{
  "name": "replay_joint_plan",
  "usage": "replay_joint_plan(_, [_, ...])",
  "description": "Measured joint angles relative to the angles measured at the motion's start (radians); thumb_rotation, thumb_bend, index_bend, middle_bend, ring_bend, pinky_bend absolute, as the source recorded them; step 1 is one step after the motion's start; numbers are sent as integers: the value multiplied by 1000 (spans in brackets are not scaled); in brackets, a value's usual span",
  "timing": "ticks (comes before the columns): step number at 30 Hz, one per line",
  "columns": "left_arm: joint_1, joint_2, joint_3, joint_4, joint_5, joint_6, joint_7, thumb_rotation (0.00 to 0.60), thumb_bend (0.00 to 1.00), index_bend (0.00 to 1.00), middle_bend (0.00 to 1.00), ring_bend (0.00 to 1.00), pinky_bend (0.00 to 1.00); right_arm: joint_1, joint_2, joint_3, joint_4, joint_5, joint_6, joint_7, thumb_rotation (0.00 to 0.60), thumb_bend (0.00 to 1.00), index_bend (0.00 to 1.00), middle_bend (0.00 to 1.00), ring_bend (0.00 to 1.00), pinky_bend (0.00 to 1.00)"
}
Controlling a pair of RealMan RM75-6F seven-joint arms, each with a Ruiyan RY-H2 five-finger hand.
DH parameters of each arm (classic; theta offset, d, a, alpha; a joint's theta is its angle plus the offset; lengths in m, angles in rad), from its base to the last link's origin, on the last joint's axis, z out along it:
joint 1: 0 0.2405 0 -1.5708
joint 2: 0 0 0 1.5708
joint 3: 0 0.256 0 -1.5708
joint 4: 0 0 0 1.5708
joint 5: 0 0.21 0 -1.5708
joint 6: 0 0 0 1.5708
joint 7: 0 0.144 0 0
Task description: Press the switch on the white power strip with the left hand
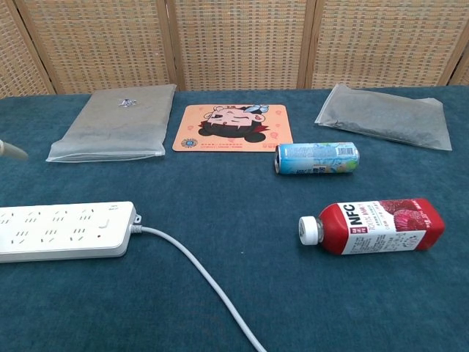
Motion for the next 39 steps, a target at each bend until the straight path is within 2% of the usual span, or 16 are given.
replay_joint_plan(6, [-59,-27,-14,-39,-114,-81,88,600,991,330,1000,1000,962,0,3,3,1,7,-3,7,600,0,0,0,0,0])
replay_joint_plan(12, [-99,-82,-27,-54,-207,-99,184,600,980,330,1000,1000,963,2,4,5,2,16,-11,12,600,0,0,0,0,0])
replay_joint_plan(23, [-162,-154,-45,-41,-342,-121,275,600,974,295,1000,1000,963,4,6,7,3,25,-17,16,600,0,0,0,0,0])
replay_joint_plan(39, [-212,-214,-25,-14,-421,-113,344,600,974,294,1000,1000,963,3,13,11,6,33,-20,34,600,0,0,0,0,0])
